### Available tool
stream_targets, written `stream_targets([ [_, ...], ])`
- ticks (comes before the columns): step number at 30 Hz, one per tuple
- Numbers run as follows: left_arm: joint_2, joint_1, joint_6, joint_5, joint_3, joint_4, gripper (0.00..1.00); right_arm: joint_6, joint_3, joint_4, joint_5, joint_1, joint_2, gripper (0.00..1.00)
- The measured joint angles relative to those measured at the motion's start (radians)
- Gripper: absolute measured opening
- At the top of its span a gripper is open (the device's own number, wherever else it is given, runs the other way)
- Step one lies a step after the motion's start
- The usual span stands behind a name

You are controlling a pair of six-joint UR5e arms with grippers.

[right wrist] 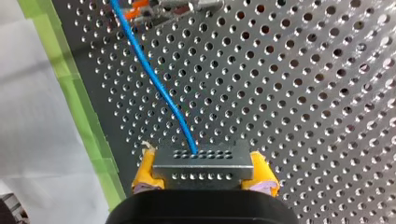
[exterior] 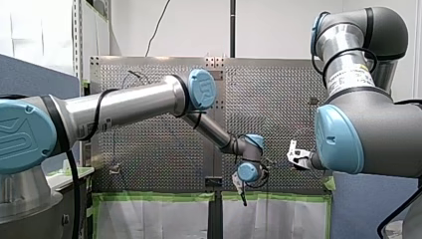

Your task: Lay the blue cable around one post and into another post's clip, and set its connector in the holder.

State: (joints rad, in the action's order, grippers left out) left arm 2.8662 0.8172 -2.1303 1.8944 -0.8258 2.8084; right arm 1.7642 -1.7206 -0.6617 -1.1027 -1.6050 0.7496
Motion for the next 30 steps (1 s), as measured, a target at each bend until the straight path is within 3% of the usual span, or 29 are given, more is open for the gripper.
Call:
stream_targets([
  [13, 0.006, -0.009, 0.0, 0.002, 0.073, 0.045, 0.0, -0.001, 0.0, -0.003, -0.024, 0.011, 0.0, 0.0],
  [20, 0.007, -0.016, 0.0, -0.012, 0.068, 0.045, 0.0, 0.004, 0.001, -0.02, -0.048, 0.013, -0.001, 0.0],
  [30, 0.008, -0.023, -0.002, -0.028, 0.058, 0.022, 0.0, 0.006, 0.016, -0.017, -0.051, 0.009, -0.002, 0.0],
])
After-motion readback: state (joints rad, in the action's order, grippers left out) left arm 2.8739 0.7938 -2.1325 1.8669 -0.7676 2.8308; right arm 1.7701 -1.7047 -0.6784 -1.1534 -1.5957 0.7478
